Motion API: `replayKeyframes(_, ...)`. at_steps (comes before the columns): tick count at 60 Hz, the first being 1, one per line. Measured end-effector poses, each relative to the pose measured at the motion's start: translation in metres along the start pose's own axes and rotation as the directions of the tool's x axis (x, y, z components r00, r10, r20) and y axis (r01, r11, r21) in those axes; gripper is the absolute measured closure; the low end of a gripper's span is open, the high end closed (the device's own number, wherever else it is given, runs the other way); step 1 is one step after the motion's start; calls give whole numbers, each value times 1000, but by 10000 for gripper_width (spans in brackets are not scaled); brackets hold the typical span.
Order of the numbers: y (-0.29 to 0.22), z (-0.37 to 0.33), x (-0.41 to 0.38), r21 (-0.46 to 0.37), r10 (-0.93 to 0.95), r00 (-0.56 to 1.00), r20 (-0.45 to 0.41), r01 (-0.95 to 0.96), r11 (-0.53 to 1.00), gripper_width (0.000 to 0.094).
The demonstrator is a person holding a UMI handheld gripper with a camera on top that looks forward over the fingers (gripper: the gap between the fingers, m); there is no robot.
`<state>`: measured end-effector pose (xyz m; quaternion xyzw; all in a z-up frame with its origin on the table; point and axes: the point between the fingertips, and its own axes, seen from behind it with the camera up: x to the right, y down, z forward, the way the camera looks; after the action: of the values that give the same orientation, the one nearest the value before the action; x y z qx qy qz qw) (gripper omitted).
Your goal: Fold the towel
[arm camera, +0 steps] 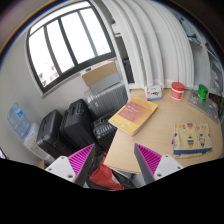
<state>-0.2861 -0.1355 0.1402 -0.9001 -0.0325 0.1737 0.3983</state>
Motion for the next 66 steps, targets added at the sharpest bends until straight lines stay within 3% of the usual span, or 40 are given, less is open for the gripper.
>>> replayKeyframes(9,-8,7,28,17,-1,999,-53,2,1000,119)
replayKeyframes(18,-13,22,92,31,-5,987,-160,10,999,122)
replayKeyframes(26,-2,44,172,-20,-104,950,-293,103,995,120)
replayKeyframes(37,12,80,255,-60,-176,903,-392,166,984,169)
replayKeyframes(41,29,91,270,-87,-150,911,-385,126,988,226)
replayKeyframes(42,24,93,268,-51,-119,925,-361,108,993,273)
replayKeyframes(47,22,92,280,-23,-109,925,-364,108,994,538)
replayKeyframes(52,21,88,293,-12,-132,910,-392,139,990,879)
replayKeyframes(61,19,83,291,-21,-89,933,-349,87,996,888)
replayKeyframes(66,-9,60,293,51,-45,944,-326,66,997,888)
